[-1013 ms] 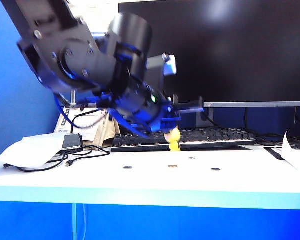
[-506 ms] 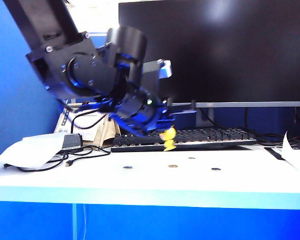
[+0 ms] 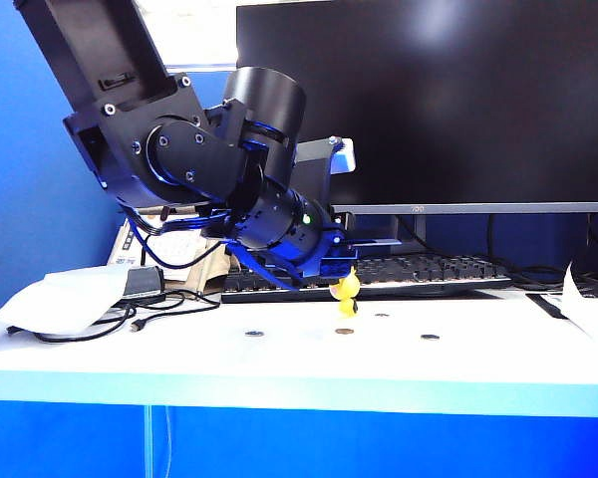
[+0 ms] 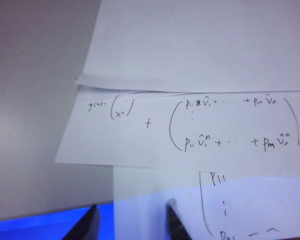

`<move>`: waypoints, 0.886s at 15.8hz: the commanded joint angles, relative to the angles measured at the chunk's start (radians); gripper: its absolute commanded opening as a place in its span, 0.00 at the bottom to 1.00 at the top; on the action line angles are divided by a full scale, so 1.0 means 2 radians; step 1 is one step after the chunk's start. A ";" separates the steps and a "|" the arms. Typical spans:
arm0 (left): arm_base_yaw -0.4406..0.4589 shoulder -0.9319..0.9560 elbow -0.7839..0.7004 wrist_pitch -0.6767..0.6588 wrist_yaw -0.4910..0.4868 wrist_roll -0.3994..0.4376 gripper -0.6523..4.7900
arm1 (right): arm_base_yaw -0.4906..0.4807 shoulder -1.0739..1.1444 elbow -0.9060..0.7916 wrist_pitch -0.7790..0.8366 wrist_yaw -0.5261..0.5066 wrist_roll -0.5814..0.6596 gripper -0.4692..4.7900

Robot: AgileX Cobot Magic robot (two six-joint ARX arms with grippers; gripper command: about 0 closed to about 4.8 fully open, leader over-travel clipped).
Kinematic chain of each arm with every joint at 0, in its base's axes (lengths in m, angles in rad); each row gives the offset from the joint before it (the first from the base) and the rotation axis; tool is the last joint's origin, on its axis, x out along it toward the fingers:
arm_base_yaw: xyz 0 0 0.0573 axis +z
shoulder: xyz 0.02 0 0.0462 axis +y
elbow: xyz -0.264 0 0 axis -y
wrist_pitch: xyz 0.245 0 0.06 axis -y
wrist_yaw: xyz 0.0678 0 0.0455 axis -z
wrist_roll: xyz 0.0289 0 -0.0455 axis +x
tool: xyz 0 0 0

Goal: Pick up the doll and place it on the similarly colored coin.

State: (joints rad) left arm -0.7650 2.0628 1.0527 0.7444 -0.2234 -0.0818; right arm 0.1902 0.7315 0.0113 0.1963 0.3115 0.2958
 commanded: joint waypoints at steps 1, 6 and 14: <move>0.000 0.003 0.002 0.014 0.002 0.002 0.11 | 0.000 -0.001 0.001 0.006 0.001 0.002 0.41; 0.007 0.014 0.002 0.022 0.002 0.002 0.11 | 0.000 -0.001 0.001 0.006 0.001 0.002 0.41; 0.023 0.014 0.002 0.030 0.015 0.011 0.11 | 0.000 -0.001 0.001 0.006 0.001 0.002 0.41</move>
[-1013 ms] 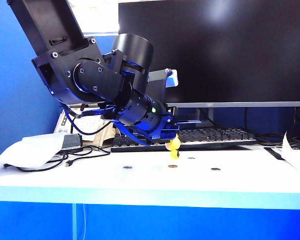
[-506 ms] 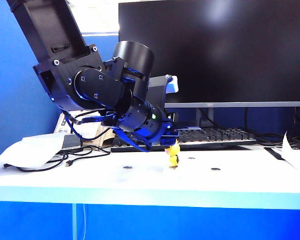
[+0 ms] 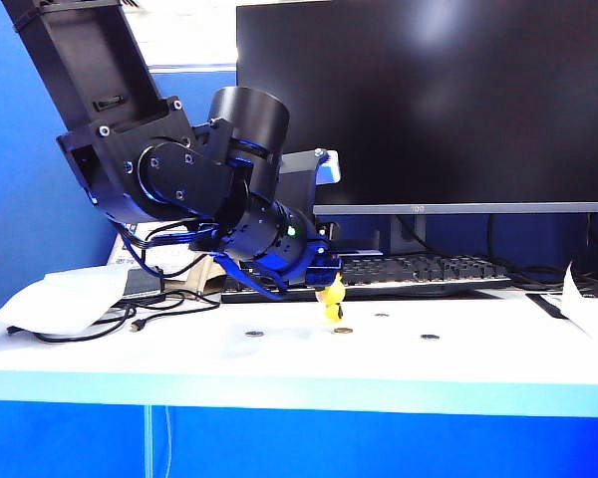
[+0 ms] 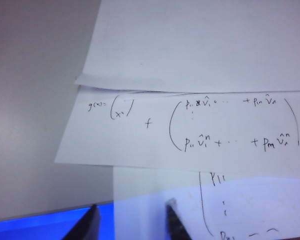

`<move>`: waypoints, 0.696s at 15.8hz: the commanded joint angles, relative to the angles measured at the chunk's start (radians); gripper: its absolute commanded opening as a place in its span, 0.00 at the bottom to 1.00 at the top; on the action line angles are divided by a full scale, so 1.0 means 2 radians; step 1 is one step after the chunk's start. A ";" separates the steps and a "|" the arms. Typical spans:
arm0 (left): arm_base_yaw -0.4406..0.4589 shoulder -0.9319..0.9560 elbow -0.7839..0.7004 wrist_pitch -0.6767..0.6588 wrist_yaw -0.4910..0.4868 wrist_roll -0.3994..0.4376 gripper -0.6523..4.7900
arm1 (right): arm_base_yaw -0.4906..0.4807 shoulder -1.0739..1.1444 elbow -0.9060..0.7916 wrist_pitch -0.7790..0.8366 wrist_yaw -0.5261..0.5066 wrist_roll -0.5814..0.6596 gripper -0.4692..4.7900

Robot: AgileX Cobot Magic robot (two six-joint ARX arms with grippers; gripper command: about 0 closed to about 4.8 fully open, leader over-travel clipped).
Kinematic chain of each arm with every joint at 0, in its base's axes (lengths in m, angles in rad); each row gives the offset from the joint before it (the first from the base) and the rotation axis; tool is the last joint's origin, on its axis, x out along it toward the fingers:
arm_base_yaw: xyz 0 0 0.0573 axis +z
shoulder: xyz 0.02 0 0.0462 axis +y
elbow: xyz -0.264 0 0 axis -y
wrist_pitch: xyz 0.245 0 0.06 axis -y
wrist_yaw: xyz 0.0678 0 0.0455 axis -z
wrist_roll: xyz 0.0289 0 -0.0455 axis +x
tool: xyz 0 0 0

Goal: Pick up the doll and place it on the similarly colored coin.

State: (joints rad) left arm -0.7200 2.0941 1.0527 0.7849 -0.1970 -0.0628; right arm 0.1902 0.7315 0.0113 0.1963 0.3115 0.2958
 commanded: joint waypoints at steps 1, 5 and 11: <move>0.000 -0.001 0.003 0.013 0.002 0.002 0.11 | 0.000 -0.001 0.001 0.006 0.001 0.002 0.41; -0.003 0.008 0.028 0.008 0.017 0.002 0.11 | 0.000 -0.001 0.001 0.006 0.000 0.002 0.41; -0.003 0.008 0.028 -0.010 0.017 0.002 0.11 | 0.000 -0.001 0.001 0.006 0.001 0.002 0.41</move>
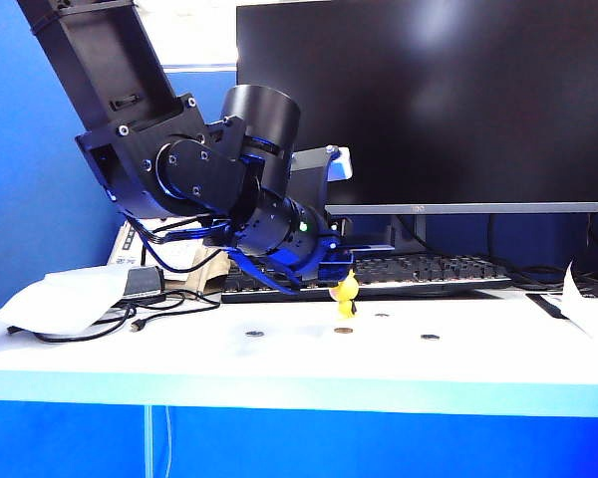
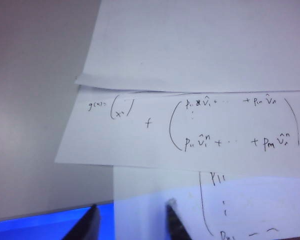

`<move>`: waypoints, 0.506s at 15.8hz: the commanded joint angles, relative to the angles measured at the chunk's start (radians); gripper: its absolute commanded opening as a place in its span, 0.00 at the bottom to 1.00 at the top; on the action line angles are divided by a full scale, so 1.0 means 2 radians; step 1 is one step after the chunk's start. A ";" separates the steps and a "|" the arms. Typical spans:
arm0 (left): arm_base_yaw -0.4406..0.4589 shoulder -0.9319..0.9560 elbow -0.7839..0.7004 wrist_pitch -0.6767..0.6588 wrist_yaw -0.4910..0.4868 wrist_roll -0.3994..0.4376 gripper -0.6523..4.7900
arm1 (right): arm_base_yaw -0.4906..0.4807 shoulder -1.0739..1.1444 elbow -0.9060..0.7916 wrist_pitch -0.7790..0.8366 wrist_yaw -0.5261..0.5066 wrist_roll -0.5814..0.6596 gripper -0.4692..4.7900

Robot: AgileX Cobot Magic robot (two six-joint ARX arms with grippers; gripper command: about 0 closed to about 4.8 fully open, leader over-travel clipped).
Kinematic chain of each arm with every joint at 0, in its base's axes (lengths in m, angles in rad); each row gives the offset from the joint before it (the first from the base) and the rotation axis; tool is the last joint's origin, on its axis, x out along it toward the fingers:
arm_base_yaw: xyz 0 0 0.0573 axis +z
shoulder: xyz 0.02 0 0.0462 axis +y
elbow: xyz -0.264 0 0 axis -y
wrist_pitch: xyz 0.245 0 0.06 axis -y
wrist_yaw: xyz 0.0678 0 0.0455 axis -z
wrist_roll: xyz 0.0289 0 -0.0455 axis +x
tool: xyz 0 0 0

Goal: Pick up the doll and place it on the similarly colored coin.

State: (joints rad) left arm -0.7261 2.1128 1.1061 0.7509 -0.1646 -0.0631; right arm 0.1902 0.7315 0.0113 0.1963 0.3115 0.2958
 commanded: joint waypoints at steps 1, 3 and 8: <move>-0.001 -0.001 0.001 0.003 0.001 0.002 0.11 | 0.000 -0.001 0.001 0.006 0.001 0.002 0.41; -0.001 -0.001 0.001 -0.003 0.001 0.002 0.11 | 0.000 -0.001 0.001 0.006 0.001 0.002 0.41; -0.003 -0.001 0.001 -0.025 0.000 0.002 0.11 | 0.000 -0.001 0.001 0.006 0.001 0.002 0.41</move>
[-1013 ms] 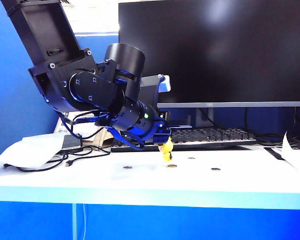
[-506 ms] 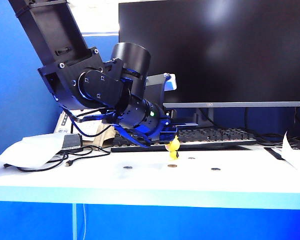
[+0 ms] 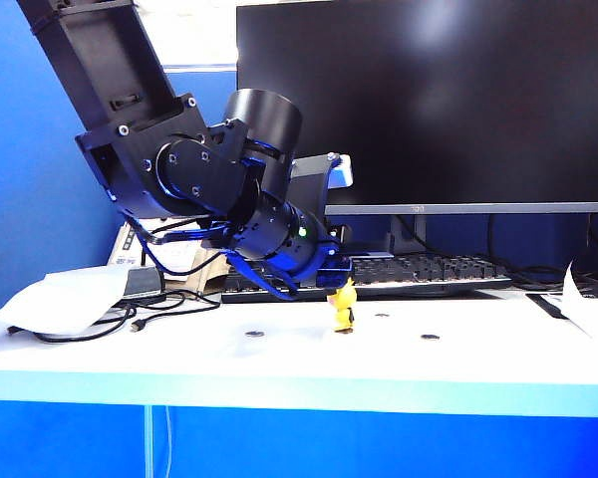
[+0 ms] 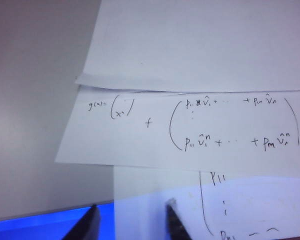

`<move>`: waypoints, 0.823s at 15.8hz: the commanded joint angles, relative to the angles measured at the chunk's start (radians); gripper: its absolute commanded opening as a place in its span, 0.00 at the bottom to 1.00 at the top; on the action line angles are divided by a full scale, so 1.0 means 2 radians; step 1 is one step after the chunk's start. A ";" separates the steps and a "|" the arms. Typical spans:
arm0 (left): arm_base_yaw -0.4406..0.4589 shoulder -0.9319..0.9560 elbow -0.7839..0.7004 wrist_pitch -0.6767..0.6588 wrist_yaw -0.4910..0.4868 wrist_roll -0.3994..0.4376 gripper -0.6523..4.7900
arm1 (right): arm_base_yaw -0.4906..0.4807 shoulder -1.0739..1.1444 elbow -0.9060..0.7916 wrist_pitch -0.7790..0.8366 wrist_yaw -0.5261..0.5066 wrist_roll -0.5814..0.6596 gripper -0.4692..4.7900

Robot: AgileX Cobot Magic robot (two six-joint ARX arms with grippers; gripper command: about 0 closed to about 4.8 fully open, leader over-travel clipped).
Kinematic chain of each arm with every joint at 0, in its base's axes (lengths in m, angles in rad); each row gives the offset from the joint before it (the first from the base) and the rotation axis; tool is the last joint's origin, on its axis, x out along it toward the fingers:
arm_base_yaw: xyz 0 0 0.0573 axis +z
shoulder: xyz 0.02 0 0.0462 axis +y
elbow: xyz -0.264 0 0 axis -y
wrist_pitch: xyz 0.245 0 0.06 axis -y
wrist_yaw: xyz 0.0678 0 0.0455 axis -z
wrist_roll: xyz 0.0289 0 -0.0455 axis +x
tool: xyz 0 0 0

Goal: Pick up the doll and place it on the similarly colored coin.

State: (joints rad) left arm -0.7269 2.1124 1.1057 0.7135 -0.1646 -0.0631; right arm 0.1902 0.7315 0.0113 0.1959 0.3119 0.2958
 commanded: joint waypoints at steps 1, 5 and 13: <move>-0.002 -0.001 0.001 -0.006 0.000 0.002 0.11 | 0.000 -0.001 0.001 0.006 0.001 0.002 0.41; -0.002 -0.001 0.001 -0.015 0.002 0.002 0.23 | 0.000 -0.001 0.001 0.006 0.000 0.002 0.41; -0.003 -0.001 0.001 -0.026 0.001 0.002 0.63 | 0.000 -0.001 0.001 0.006 0.001 0.002 0.41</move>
State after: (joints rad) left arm -0.7288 2.1132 1.1057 0.6533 -0.1642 -0.0608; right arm 0.1902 0.7315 0.0113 0.1963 0.3115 0.2958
